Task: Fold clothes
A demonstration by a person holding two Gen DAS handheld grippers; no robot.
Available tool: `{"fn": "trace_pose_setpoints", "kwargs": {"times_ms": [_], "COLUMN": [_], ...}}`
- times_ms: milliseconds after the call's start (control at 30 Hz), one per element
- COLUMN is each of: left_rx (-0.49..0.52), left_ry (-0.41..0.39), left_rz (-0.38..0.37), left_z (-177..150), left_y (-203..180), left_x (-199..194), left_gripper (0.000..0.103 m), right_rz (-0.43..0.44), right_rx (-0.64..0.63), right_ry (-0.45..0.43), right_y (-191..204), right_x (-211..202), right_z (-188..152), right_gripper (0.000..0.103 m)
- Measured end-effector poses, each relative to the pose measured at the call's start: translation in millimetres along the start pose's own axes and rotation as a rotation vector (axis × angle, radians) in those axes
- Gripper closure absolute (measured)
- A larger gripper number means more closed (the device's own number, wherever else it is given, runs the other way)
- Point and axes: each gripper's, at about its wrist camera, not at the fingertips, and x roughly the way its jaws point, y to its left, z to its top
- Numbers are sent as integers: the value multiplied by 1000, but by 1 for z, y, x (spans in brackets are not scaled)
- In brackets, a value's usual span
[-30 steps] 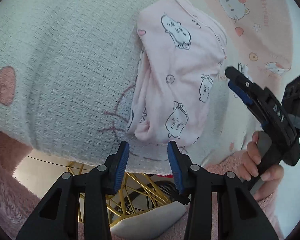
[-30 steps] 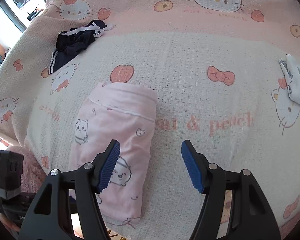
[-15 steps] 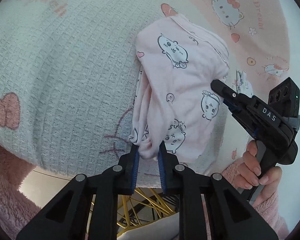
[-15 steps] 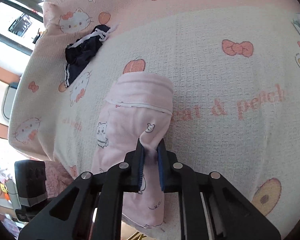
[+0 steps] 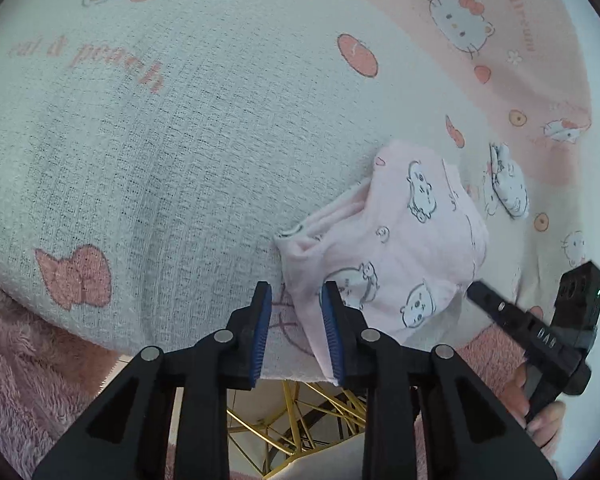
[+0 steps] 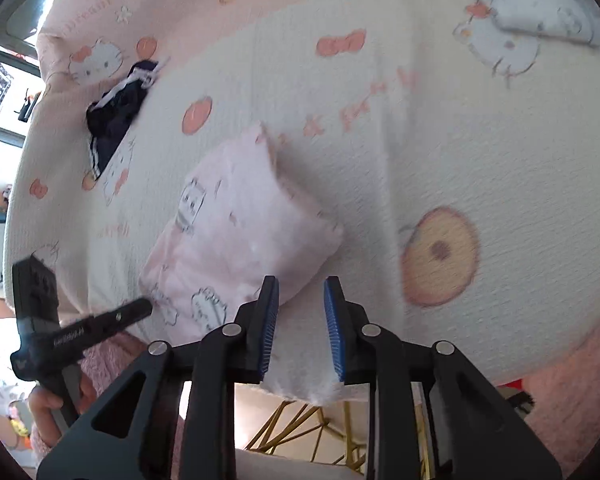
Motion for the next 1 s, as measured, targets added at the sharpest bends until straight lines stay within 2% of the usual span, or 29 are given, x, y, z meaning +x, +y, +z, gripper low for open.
{"fn": "trace_pose_setpoints", "kwargs": {"times_ms": [67, 100, 367, 400, 467, 567, 600, 633, 667, 733, 833, 1000], "left_rx": [0, 0, -7, -8, -10, -17, -20, -21, -14, 6, 30, 96], "left_ry": [0, 0, 0, 0, -1, -8, -10, -12, -14, -19, -26, -94], "left_rz": [-4, -6, -16, -17, -19, -30, -32, -30, -25, -14, 5, 110], "left_z": [-3, -4, -12, -13, -15, -13, -12, -10, -7, -1, 12, 46], "left_y": [-2, -4, -13, -15, -17, -18, -17, -17, -17, -19, -17, -23], "left_x": [4, 6, 23, 25, 29, 31, 31, 30, 29, 25, 19, -2], "left_gripper": [62, 59, 58, 59, 59, 62, 73, 80, 80, 85, 86, 86], "right_rz": [-44, -52, -110, -108, -84, -47, -44, -41, -36, -20, -13, -35], "right_rx": [-55, -86, -326, -340, -342, -312, -310, -308, -302, -276, -262, -281], "right_ry": [-67, -54, 50, 56, 62, 73, 75, 77, 80, 88, 101, 125], "right_y": [3, 6, 36, 37, 36, 32, 31, 31, 31, 30, 32, 40], "right_x": [-14, -8, 43, 47, 51, 48, 46, 44, 41, 32, 18, 4], "right_z": [9, 13, 37, 36, 35, 32, 30, 28, 26, 20, 7, -16], "right_gripper": [49, 47, 46, 47, 63, 74, 76, 79, 82, 85, 87, 84]}}
